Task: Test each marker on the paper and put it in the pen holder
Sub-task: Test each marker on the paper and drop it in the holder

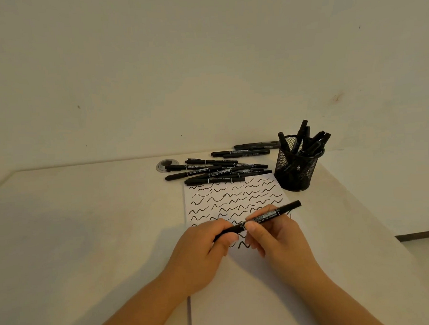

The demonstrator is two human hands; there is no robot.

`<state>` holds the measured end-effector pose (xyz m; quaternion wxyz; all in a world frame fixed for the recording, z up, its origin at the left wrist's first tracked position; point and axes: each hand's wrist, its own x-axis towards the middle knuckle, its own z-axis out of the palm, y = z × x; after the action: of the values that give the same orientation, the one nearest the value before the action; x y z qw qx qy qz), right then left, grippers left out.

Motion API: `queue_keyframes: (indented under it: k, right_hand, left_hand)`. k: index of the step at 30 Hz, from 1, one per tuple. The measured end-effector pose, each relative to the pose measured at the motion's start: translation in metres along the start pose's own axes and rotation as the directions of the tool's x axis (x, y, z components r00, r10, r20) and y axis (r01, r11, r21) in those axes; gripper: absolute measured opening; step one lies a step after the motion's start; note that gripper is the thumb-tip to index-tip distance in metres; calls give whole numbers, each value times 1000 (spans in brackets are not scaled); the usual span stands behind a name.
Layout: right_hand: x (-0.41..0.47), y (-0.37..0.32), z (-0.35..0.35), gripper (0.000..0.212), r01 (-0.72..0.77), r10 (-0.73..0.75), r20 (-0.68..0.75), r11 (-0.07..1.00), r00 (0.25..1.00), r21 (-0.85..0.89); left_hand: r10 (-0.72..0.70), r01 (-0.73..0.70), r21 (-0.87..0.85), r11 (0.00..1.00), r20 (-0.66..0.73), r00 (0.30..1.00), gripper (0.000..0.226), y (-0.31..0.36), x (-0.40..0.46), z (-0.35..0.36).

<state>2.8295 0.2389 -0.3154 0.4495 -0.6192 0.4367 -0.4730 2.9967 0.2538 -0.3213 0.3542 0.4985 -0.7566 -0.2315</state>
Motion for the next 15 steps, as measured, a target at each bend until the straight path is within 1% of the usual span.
queue_keyframes:
  k: [2, 3, 4, 5, 6, 7, 8, 9, 10, 11, 13, 15]
  right_hand:
    - [1, -2, 1, 17, -26, 8, -97, 984, 995, -178]
    - [1, -3, 0, 21, 1, -34, -126, 966, 991, -257]
    - [1, -4, 0, 24, 63, -115, -133, 936, 984, -345]
    - [1, -6, -1, 24, 155, -227, -115, 884, 967, -442]
    - [2, -10, -3, 20, 265, -358, -68, 794, 931, -547]
    - [5, -13, -5, 11, 364, -473, 9, 667, 881, -650]
    - [8, -17, -7, 7, 426, -541, 92, 534, 836, -730]
    - [12, -20, -8, 17, 458, -564, 168, 423, 808, -782]
    - [16, -23, -10, 23, 484, -565, 233, 346, 791, -803]
    - [22, -28, -13, 24, 508, -575, 275, 293, 771, -810]
    - [32, -37, -18, 15, 559, -596, 343, 220, 726, -800]
    - [44, -49, -26, 16, 584, -613, 358, 213, 704, -783]
  left_hand:
    - [-47, 48, 20, 999, -55, 997, 9, 0, 3, -2]
    - [-61, 64, 41, 997, -81, 995, 9, 0, 4, -4]
    - [-73, 80, 67, 995, -102, 992, 11, 0, 5, -5]
    - [-86, 96, 84, 992, -115, 990, 12, 0, 5, -7]
    - [-100, 113, 103, 988, -122, 988, 11, 1, 7, -9]
    - [-103, 119, 123, 985, -126, 987, 9, 2, 9, -11]
    - [-100, 119, 155, 981, -129, 987, 6, 4, 12, -13]
    - [-82, 106, 194, 975, -129, 988, 5, 7, 16, -16]
    - [-45, 76, 240, 968, -130, 990, 10, 11, 21, -18]
    - [6, 33, 289, 957, -131, 991, 15, 16, 26, -20]
    - [135, -72, 380, 922, -141, 981, 25, 28, 37, -26]
    - [252, -166, 431, 887, -151, 956, 39, 42, 51, -33]
